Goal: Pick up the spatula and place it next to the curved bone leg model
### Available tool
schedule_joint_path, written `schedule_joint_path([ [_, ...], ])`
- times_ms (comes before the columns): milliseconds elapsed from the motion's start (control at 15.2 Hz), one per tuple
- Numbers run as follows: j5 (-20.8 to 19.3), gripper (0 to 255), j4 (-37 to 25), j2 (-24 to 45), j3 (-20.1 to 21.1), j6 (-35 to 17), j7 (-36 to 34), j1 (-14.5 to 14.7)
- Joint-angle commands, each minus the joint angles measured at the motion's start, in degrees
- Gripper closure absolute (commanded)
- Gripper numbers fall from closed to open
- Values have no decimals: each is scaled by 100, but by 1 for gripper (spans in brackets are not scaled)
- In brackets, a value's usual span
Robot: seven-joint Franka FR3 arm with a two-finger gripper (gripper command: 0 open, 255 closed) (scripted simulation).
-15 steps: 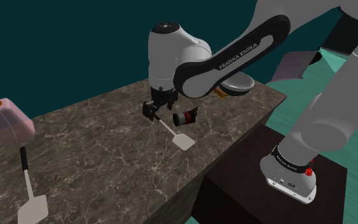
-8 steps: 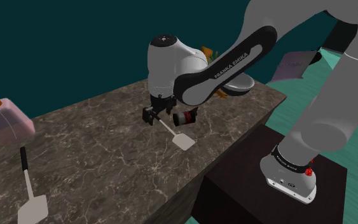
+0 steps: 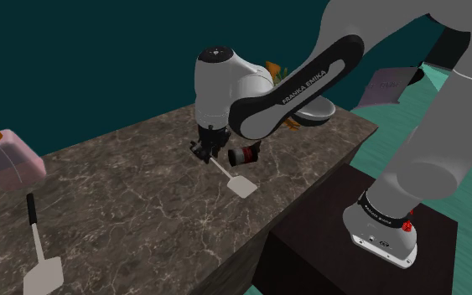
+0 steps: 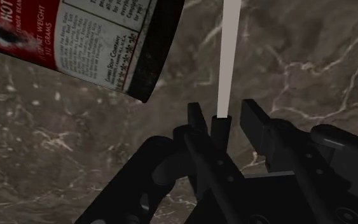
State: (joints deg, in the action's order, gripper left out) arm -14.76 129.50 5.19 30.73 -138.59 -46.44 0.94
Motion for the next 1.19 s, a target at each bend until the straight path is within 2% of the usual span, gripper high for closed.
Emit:
schedule_joint_path([
  [0,0,255,0,0,0,0,0,0],
  [462,-1,255,-1,1,0,-1,-1,0],
  [1122,528,255,-282,-524,46,684,434,-33],
])
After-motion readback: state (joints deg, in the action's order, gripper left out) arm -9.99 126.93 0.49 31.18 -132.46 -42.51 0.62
